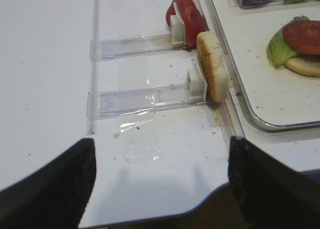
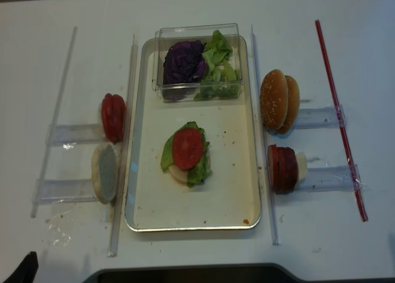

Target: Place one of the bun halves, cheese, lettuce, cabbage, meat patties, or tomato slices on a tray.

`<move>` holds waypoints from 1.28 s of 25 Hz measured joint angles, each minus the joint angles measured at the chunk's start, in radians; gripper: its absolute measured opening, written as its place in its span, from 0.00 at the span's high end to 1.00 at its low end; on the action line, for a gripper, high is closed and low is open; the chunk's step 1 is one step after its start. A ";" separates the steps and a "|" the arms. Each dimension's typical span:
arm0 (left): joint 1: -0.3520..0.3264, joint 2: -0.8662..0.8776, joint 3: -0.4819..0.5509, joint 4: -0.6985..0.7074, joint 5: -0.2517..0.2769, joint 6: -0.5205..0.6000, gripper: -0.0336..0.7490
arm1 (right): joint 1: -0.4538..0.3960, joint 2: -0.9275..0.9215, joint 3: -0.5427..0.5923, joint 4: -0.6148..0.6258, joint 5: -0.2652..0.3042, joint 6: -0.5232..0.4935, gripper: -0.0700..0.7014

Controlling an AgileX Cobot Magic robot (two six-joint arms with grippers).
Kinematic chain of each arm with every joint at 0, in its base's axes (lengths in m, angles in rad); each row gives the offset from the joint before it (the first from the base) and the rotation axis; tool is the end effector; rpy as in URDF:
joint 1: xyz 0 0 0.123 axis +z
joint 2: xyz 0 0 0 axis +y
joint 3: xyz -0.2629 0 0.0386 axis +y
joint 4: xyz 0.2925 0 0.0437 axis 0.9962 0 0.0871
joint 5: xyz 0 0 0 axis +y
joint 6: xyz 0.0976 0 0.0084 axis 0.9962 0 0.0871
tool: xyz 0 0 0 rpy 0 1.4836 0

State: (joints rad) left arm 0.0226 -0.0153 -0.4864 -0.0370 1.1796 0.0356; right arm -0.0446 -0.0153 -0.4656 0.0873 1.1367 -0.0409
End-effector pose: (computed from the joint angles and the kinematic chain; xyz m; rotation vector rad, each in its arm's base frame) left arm 0.0533 -0.0021 0.2819 0.0185 2.1608 -0.0115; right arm 0.0582 0.0052 0.2790 -0.0032 2.1365 0.0560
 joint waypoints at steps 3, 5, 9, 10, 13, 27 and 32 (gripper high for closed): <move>0.000 0.000 0.000 0.000 0.000 0.000 0.31 | 0.000 0.000 0.000 0.000 0.000 0.000 0.32; 0.000 0.000 0.000 0.000 0.000 0.000 0.31 | 0.000 0.000 0.000 0.000 0.000 0.000 0.32; 0.000 0.000 0.000 0.000 0.000 0.000 0.31 | 0.000 0.000 0.000 0.000 0.000 0.000 0.32; 0.000 0.000 0.000 0.000 0.000 0.000 0.31 | 0.000 0.000 0.000 0.000 0.000 0.000 0.32; 0.000 0.000 0.000 0.000 0.000 0.000 0.31 | 0.000 0.000 0.000 0.000 0.000 0.000 0.32; 0.000 0.000 0.000 0.000 0.000 0.000 0.31 | 0.000 0.000 0.000 0.000 0.000 0.000 0.32; 0.000 0.000 0.000 0.000 0.000 0.000 0.31 | 0.000 0.000 0.000 0.000 0.000 0.000 0.32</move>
State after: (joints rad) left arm 0.0226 -0.0153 -0.4864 -0.0370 1.1796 0.0356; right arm -0.0446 -0.0153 -0.4656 0.0873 1.1367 -0.0409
